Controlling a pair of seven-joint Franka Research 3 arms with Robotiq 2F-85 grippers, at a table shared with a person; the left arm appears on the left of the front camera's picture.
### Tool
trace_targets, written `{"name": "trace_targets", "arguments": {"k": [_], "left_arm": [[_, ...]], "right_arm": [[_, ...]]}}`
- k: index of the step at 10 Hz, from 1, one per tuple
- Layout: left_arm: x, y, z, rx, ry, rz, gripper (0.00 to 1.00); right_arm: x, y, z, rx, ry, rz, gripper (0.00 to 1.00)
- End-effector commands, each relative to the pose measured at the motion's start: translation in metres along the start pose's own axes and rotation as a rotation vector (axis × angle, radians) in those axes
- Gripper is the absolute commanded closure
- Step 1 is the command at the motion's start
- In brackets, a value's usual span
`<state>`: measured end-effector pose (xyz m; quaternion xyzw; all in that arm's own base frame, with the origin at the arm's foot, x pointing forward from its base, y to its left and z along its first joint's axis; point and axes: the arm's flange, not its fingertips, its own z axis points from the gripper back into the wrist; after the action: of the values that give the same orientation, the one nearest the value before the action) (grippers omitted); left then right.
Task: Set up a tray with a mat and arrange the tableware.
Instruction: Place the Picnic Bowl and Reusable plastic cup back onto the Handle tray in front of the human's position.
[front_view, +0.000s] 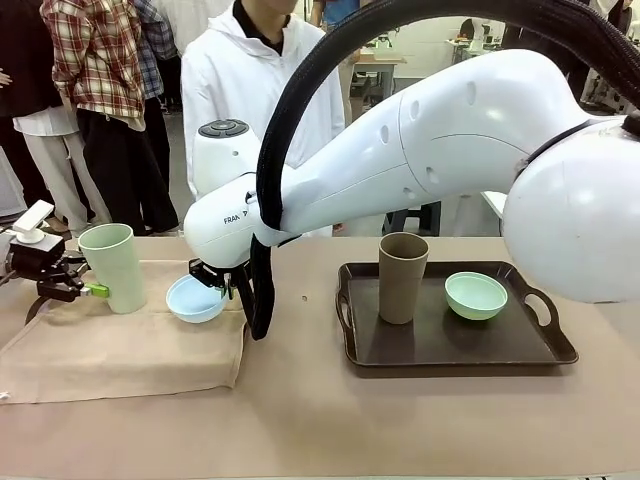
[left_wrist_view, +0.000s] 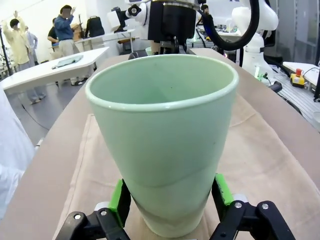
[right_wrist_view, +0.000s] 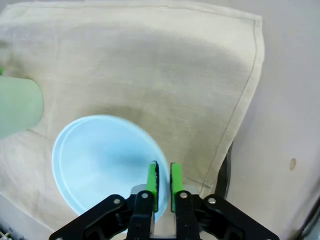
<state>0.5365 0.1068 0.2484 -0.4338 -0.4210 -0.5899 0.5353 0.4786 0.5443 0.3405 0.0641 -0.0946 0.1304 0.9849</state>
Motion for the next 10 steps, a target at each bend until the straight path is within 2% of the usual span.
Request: {"name": "trace_targets", "arguments": {"k": [1,2,3,4,6,7,10], "left_arm": [[0.003,0.000,0.005,-0.020,-0.007,-0.025,0.00],[0.009,-0.003,0.009,-0.025,0.007,-0.029,0.00],[0.015,-0.011,0.013,-0.022,0.058,-0.034,0.00],[0.022,-0.016,0.021,-0.013,0.124,-0.041,0.00],[0.033,-0.024,0.037,0.041,0.250,-0.032,0.00],[0.043,-0.033,0.045,0.077,0.332,-0.032,0.00],[0.108,-0.061,0.055,0.169,0.587,-0.081,0.00]], "right_arm": [[0.000,-0.003,0.003,0.020,-0.003,0.006,0.27],[-0.003,-0.002,0.015,0.006,-0.011,0.003,0.00],[-0.013,0.000,0.034,-0.016,-0.022,0.008,0.07],[-0.022,0.001,0.053,-0.027,-0.044,0.021,0.00],[-0.044,-0.005,0.084,-0.025,-0.071,0.014,0.00],[-0.056,-0.012,0.098,-0.037,-0.080,-0.004,0.21],[-0.076,-0.024,0.134,-0.036,-0.084,-0.048,0.21]]}}
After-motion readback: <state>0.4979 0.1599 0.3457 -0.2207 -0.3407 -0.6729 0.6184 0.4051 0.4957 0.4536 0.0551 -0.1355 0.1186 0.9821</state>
